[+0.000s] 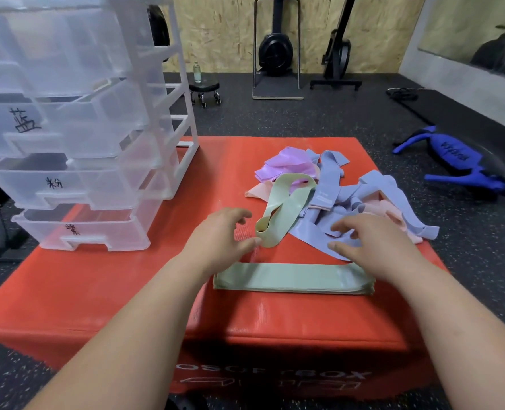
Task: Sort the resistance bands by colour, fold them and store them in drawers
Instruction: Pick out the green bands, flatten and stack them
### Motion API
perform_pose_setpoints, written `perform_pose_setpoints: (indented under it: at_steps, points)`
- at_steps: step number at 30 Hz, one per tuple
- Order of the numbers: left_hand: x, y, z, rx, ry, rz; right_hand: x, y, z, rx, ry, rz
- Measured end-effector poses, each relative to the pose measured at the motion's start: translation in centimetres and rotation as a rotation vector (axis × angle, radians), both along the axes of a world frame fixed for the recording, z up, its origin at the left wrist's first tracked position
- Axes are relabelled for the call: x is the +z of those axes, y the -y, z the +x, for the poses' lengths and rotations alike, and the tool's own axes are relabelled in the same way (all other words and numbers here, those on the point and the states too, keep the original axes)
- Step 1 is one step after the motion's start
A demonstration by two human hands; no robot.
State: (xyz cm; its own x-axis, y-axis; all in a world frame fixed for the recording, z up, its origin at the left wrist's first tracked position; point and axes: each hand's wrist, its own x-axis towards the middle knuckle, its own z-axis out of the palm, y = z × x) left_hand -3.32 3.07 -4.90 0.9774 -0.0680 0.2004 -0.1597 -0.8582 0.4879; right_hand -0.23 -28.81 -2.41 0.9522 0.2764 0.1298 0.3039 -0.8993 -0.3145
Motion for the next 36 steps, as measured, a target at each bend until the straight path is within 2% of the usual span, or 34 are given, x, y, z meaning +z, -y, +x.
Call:
perform_pose_setpoints:
  at_steps: [6, 14, 17, 21, 24, 29, 36]
  points:
    - [-0.7, 3.5, 3.6, 0.057, -0.027, -0.012, -0.5, -3.5, 1.8, -0.027, 0.003, 0.031]
    - [0.0, 0.6, 5.4, 0.44, 0.129, -0.003, -1.6, -3.9, 4.8, -0.146, 0.044, 0.069]
    - [-0.1, -1.1, 5.6, 0.534, 0.082, 0.007, -1.9, -4.5, 5.9, -0.154, 0.077, 0.074]
    - [-0.9, -1.8, 5.7, 0.469, -0.043, 0.004, -2.2, -5.8, 7.1, -0.133, 0.176, -0.015]
    - [-1.2, -2.0, 5.9, 0.384, -0.037, -0.087, -2.1, -7.0, 8.0, -0.121, 0.196, -0.086]
    - [-1.4, -2.2, 5.8, 0.193, -0.043, -0.146, -3.0, -8.5, 9.5, -0.053, 0.156, -0.158]
    - [-1.9, -2.3, 5.5, 0.115, -0.08, -0.111, -4.6, -9.1, 11.2, -0.006, -0.02, -0.284]
